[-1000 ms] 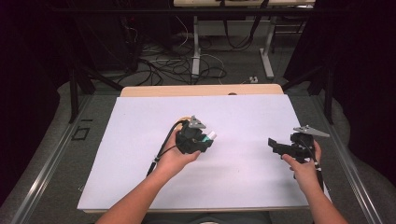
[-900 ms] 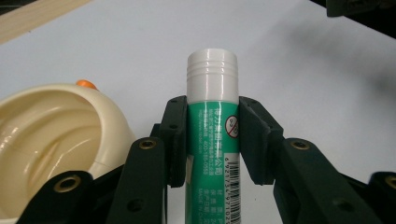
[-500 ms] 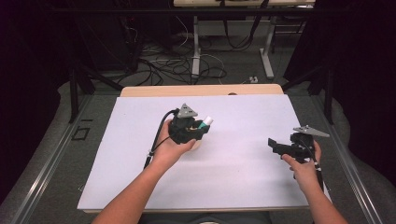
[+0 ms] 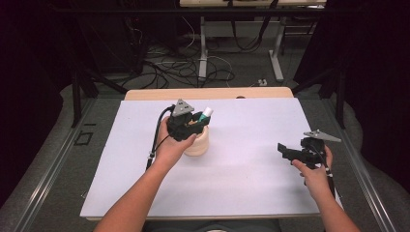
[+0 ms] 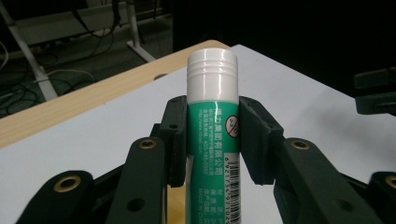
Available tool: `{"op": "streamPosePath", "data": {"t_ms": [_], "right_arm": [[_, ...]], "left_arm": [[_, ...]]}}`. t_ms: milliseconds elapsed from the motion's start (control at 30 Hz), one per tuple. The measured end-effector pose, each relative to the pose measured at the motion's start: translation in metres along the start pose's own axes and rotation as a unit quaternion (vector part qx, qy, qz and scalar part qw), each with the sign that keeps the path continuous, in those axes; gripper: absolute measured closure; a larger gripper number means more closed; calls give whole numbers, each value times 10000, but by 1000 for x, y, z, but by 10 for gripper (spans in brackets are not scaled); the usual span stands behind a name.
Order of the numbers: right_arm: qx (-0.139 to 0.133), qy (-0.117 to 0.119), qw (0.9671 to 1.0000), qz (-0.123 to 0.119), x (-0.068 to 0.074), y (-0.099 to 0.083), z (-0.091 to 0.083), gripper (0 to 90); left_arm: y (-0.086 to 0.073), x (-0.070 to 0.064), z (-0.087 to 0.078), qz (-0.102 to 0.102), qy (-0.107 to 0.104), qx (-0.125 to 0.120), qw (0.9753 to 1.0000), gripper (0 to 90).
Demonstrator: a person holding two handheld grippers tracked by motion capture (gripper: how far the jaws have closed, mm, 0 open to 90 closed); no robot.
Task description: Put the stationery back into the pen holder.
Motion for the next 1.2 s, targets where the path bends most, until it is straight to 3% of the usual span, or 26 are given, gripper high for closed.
{"op": "streamPosePath", "data": {"t_ms": [167, 533, 1200], "right_arm": [[0, 2, 10000, -4, 0, 0, 0, 44], [-6, -4, 10000, -33, -2, 0, 1, 44], [29, 17, 10000, -2, 0, -1, 2, 44]], "left_arm": [[0, 8, 3, -26, 75, -109, 9999, 650], [-13, 31, 10, -311, 191, -188, 9992, 650], [-31, 49, 25, -492, 203, -218, 9983, 650]]}}
Point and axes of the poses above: each handheld gripper's, and its own axes: z roughly forward along the jaws, y roughly out of its top, x roughly to its left, the point moved 10 cm from there along z, roughly forward along the jaws, and after that the axes turned 6 degrees about -y, right-handed, at the moved point
